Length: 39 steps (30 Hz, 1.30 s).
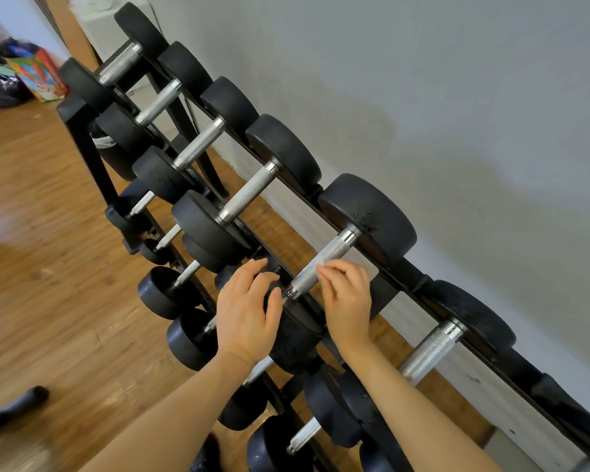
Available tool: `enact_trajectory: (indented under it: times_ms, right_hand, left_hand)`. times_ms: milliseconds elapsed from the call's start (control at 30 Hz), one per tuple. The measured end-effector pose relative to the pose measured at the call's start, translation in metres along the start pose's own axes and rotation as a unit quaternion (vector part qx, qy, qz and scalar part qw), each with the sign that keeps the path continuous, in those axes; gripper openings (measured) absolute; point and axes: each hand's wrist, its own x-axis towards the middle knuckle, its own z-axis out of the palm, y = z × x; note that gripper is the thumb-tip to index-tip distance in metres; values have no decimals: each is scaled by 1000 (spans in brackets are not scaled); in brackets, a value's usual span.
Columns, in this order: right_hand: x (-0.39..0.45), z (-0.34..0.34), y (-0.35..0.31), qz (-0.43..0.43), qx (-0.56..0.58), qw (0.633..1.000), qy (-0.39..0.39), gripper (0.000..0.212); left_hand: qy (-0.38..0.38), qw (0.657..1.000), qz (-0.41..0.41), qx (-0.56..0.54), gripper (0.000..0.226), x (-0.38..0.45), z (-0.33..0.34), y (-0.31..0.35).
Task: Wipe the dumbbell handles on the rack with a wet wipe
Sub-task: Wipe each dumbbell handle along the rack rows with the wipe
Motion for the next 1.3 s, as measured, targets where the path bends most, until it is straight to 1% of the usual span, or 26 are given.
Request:
enact_trajectory:
  times_ms: [67,200,267,333,400,433,533,567,667,767,867,1000,1067,1167,1200,1233,1300]
  right_hand:
    - [4,-1,2,5,3,1000,12,19]
    - [14,-4,-1,78,42,995,51,19]
    - [7,0,-5,77,52,995,35,21]
    - [0,3,-5,45,53,998,-3,22]
    - [1,-2,-2,27,61,998,-21,21]
    - [5,-6,-2,42,73,996,-14,20]
    - [17,-13,-2,125,101,987,24,20]
    - [18,-13,-4,136,102,985,29,20]
    - [9,-8,-12,126,104,986,15,20]
    - [4,-9,-14,93,99,991,-11,20]
    - [11,-12,-8,65,59,996,-1,19]
    - [17,-9,-6,149,108,982,37,18]
    - [11,-6,-12,144,108,983,34,18]
    - [1,-6,-17,104,108,989,-11,18]
    - [2,-8,-16,94,105,990,-16,17]
    - [4,-9,-14,93,101,990,-12,17]
    - [11,-12,-9,122,106,987,12,17]
  left_hand:
    - [1,1000,-2,1,42,0,0,1]
    - [1,1000,-2,-1,42,0,0,1]
    - [3,1000,2,-1,41,0,-1,1]
    - [6,1000,2,-1,42,0,-1,1]
    - [4,1000,-2,-2,42,0,-1,3]
    - [2,1000,-4,-3,43,0,-1,3]
    - [-10,1000,-19,-6,46,0,-2,4]
    - [-14,999,-29,-6,47,-1,-2,5]
    - [-11,998,-61,-14,52,-4,-2,9]
    - [0,996,-89,-26,57,-8,-1,14]
    - [9,994,-100,-30,58,-11,0,16]
    - [15,994,-101,-36,56,-11,0,15]
    - [19,994,-99,-36,55,-11,2,14]
    - [22,994,-96,-38,53,-11,3,12]
    - [22,994,-95,-40,53,-11,3,12]
    - [23,994,-95,-41,52,-11,3,12]
    - [25,994,-94,-42,52,-10,3,12]
